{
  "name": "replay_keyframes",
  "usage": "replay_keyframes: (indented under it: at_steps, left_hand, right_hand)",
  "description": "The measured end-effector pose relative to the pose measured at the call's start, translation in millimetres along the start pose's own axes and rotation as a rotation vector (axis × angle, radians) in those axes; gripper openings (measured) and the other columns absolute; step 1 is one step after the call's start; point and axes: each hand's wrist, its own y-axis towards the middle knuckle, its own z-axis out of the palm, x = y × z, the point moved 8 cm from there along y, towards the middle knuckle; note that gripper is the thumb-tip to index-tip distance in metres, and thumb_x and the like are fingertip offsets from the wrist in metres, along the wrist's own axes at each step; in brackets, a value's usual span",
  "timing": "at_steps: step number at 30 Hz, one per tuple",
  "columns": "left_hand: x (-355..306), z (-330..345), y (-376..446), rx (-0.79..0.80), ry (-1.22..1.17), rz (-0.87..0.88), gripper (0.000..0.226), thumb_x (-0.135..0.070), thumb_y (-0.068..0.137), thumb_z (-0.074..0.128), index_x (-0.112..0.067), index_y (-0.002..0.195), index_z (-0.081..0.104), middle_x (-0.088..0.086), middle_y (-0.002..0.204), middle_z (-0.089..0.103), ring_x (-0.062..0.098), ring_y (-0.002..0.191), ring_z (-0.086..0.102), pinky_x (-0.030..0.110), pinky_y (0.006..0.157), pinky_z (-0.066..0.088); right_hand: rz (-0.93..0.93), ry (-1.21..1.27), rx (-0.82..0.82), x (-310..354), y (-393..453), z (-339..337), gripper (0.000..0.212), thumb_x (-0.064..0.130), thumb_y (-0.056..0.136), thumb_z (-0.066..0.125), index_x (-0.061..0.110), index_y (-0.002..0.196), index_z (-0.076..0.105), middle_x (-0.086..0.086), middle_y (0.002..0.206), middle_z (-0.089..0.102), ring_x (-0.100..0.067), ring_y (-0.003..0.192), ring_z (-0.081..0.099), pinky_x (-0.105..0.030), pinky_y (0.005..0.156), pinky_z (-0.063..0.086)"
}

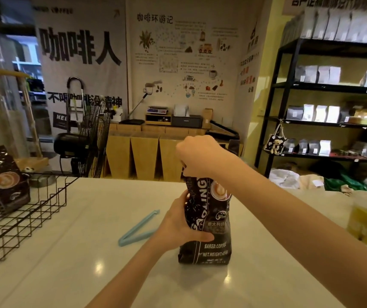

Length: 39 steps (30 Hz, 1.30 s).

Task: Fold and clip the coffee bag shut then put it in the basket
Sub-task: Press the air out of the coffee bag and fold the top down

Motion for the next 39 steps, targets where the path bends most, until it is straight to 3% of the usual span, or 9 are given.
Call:
replay_keyframes:
  at_steps: [4,7,10,14,17,24,33,36,39]
  left_hand:
    - [13.1,-4.7,5.2,-0.033,-0.339,-0.110,0.067,-0.029,0.082,0.060,-0.024,0.139,0.026,-0.007,0.138,0.038,0.013,0.128,0.035,0.029,0.099,0.028]
    - [13.6,-1.6,9.9,-0.096,-0.449,-0.083,0.033,-0.027,0.092,0.042,-0.026,0.124,0.045,-0.008,0.119,0.053,0.001,0.103,0.050,0.016,0.087,0.038]
    - [17.6,5.5,13.7,-0.209,-0.470,-0.023,0.024,-0.026,0.092,0.042,-0.030,0.113,0.054,-0.011,0.107,0.063,0.000,0.095,0.058,0.016,0.075,0.047]
    - [17.9,12.8,12.3,-0.282,-0.508,0.027,0.025,-0.032,0.090,0.043,-0.028,0.108,0.061,-0.006,0.104,0.070,0.009,0.095,0.065,0.026,0.082,0.051]
    - [14.2,14.5,11.4,-0.308,-0.466,0.067,0.018,-0.034,0.088,0.046,-0.032,0.094,0.063,-0.006,0.090,0.074,0.009,0.083,0.069,0.022,0.069,0.054]
    - [7.7,4.9,14.1,-0.360,-0.398,0.133,0.023,-0.033,0.087,0.048,-0.020,0.082,0.066,0.004,0.079,0.074,0.016,0.073,0.070,0.029,0.067,0.057]
    - [15.8,3.8,9.1,-0.362,-0.479,0.118,0.038,-0.044,0.079,0.047,-0.011,0.083,0.066,0.011,0.080,0.073,0.024,0.076,0.068,0.036,0.070,0.057]
    - [18.1,6.7,14.4,-0.294,-0.480,0.059,0.041,-0.039,0.090,0.034,-0.005,0.091,0.057,0.017,0.092,0.066,0.027,0.087,0.064,0.032,0.075,0.053]
    - [15.9,5.7,14.7,-0.278,-0.450,0.078,0.037,-0.035,0.092,0.032,-0.006,0.088,0.055,0.017,0.091,0.065,0.021,0.083,0.064,0.022,0.070,0.053]
  right_hand:
    - [0.014,0.056,-0.007,-11.1,-2.1,0.9,0.020,0.023,0.084,0.059,0.008,0.097,0.062,-0.009,0.085,0.060,-0.025,0.079,0.060,-0.031,0.061,0.047]
    - [0.030,0.128,-0.014,-21.6,-4.0,1.7,0.016,0.026,0.082,0.060,0.012,0.085,0.066,-0.008,0.087,0.065,-0.026,0.081,0.062,-0.032,0.062,0.050]
    - [0.062,0.180,-0.036,-32.9,-5.3,1.8,0.013,0.024,0.080,0.061,0.018,0.070,0.056,-0.005,0.077,0.061,-0.023,0.073,0.058,-0.025,0.049,0.039]
    - [0.153,0.271,-0.085,-52.8,-7.7,3.6,0.011,0.023,0.078,0.063,0.012,0.076,0.064,-0.005,0.077,0.063,-0.021,0.069,0.056,-0.023,0.045,0.034]
    - [0.228,0.343,-0.107,-66.9,-9.0,5.7,0.013,0.024,0.075,0.066,0.011,0.073,0.067,-0.004,0.076,0.065,-0.023,0.072,0.060,-0.030,0.054,0.045]
    - [0.340,0.468,-0.121,-99.8,-7.4,15.0,0.027,0.033,0.072,0.072,0.007,0.079,0.073,-0.007,0.076,0.071,-0.021,0.072,0.064,-0.040,0.069,0.058]
    - [0.280,0.500,-0.100,-91.4,-3.1,19.2,0.024,0.032,0.075,0.069,0.009,0.081,0.073,-0.005,0.076,0.071,-0.019,0.072,0.064,-0.032,0.064,0.054]
    - [0.240,0.494,-0.081,-88.2,-1.5,16.2,0.024,0.032,0.076,0.069,0.009,0.081,0.073,-0.005,0.075,0.069,-0.018,0.071,0.063,-0.032,0.064,0.054]
    - [0.232,0.498,-0.093,-89.4,-1.7,14.2,0.024,0.033,0.075,0.069,0.009,0.080,0.073,-0.003,0.073,0.069,-0.017,0.070,0.063,-0.031,0.063,0.054]
